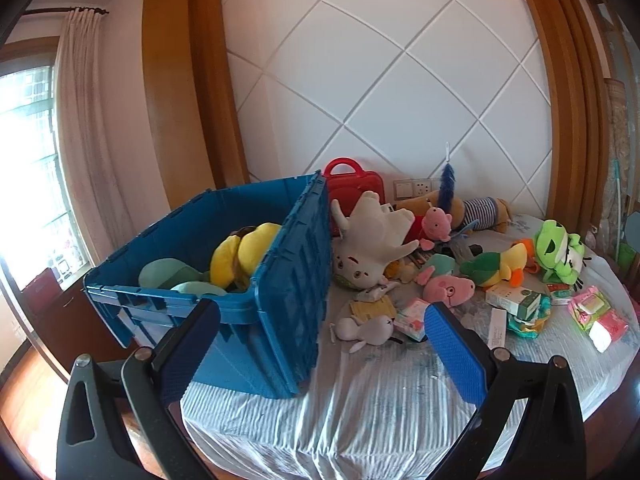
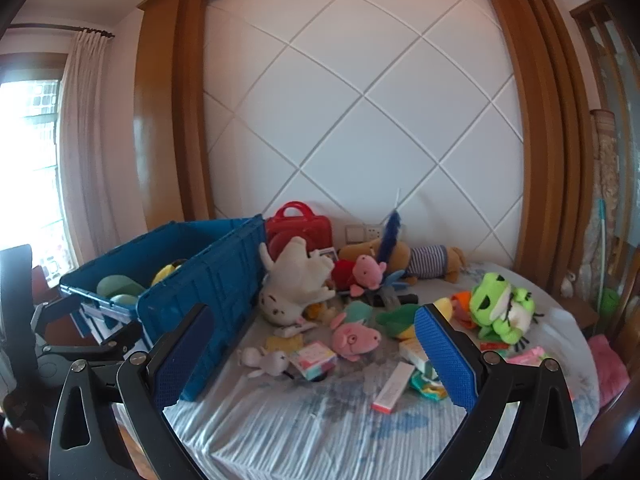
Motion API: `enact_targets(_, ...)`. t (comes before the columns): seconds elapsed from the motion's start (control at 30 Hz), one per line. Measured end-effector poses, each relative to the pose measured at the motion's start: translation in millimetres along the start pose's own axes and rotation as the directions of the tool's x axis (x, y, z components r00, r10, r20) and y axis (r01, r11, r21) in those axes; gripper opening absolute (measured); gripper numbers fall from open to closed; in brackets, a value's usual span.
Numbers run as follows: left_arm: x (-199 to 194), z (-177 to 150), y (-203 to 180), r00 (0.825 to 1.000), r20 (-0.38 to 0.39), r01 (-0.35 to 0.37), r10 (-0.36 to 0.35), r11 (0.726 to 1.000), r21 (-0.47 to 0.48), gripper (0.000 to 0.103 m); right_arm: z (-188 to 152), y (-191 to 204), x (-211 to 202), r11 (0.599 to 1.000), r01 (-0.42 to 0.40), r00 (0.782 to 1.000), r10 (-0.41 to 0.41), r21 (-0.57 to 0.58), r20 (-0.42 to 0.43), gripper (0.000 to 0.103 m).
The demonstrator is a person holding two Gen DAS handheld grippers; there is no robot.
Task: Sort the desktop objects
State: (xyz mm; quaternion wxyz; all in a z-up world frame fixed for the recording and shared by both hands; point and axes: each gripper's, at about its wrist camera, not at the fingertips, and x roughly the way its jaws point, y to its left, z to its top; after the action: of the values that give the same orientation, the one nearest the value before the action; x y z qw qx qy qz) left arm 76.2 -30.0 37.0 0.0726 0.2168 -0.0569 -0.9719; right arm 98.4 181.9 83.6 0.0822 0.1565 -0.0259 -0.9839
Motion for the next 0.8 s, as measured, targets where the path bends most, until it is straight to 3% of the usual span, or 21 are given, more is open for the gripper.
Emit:
enact_targets(0.57, 41.5, 2.7, -50.4, 0.994, -0.022, 0.109, -0.108, 0.990, 0.091, 0.103, -14.5, -51.7, 19.0, 0.990, 0.124, 0.992, -0.122, 0.064, -0.040, 0.102)
enact_targets(0.8, 73.1, -3.0, -89.3, 0.985, -0.035, 0.174, -0.170, 0.975, 0.140, 0.103, -39.3, -86.6, 43.8, 0.983, 0.167, 0.982, -0.159, 0.076, -0.102, 0.102)
